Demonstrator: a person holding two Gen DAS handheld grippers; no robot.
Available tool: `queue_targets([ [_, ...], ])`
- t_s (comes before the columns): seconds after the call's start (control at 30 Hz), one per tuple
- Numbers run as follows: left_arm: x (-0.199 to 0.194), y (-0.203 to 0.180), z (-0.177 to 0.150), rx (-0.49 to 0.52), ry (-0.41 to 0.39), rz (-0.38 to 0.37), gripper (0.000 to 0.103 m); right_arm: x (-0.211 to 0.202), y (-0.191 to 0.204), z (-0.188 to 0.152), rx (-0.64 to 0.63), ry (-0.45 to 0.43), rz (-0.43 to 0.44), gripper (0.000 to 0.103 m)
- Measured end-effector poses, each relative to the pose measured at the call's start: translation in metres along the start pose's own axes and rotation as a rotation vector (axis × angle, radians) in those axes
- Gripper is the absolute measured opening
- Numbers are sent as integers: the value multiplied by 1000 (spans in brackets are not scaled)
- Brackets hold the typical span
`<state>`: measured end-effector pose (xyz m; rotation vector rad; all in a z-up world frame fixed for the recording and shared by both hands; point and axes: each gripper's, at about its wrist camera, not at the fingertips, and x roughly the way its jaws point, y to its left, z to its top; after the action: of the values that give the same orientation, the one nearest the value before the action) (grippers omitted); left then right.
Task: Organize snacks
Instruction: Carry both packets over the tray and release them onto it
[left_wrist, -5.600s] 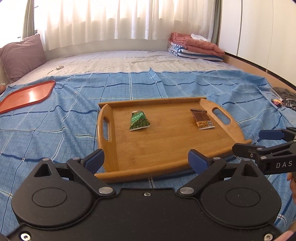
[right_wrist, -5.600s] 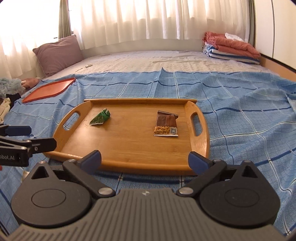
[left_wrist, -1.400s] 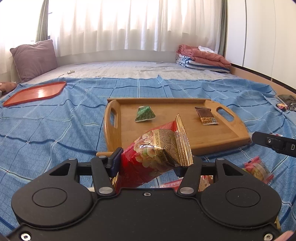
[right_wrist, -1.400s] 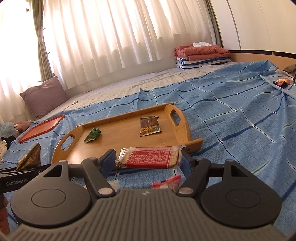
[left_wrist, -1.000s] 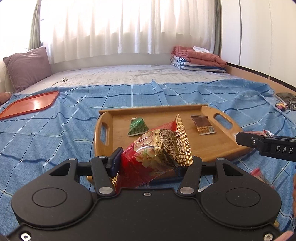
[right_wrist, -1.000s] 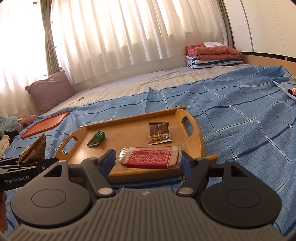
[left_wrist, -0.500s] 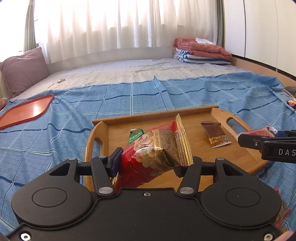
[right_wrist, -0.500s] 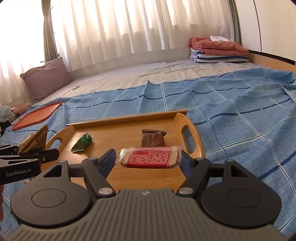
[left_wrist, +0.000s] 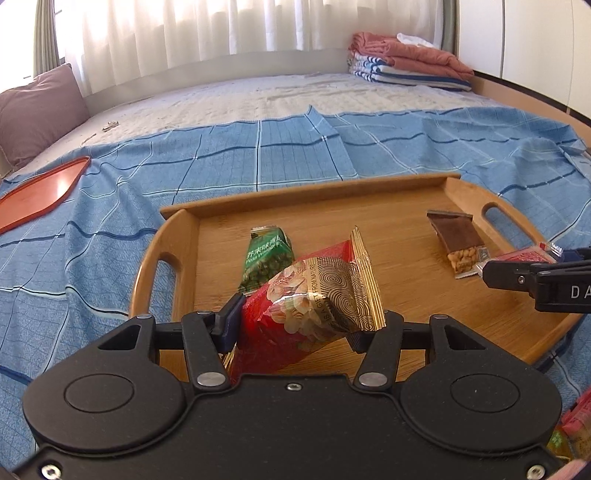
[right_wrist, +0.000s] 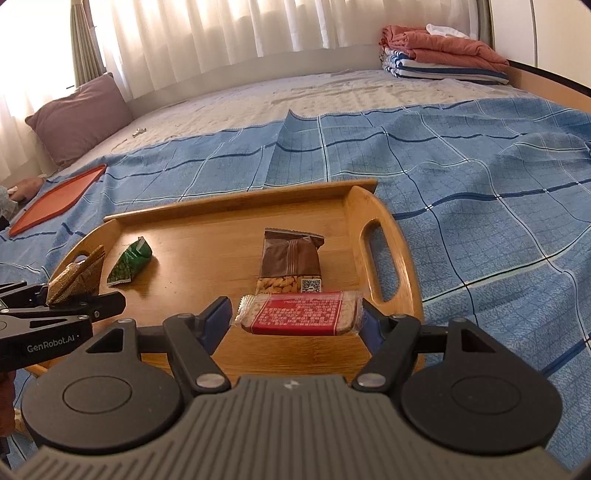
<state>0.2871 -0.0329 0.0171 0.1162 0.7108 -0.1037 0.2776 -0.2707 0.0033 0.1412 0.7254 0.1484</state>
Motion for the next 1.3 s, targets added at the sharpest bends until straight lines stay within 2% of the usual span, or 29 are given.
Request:
queue_targets([
  [0.57, 19, -3, 1, 28, 20, 23, 52, 20, 3, 2, -36, 69, 1, 73],
  [0.93, 18, -4, 0, 35, 16, 32, 55, 20, 3, 2, -36, 67, -3, 74],
  [1.17, 15, -7, 0, 49, 14, 30, 71, 19, 1, 2, -27, 69, 2, 77],
  [1.2, 14, -7, 0, 51, 11, 30, 73, 18, 1, 2, -24, 68, 2, 82],
  [1.3, 8, -9, -1, 60, 3, 31, 78, 15, -1, 2, -11, 67, 9, 84],
])
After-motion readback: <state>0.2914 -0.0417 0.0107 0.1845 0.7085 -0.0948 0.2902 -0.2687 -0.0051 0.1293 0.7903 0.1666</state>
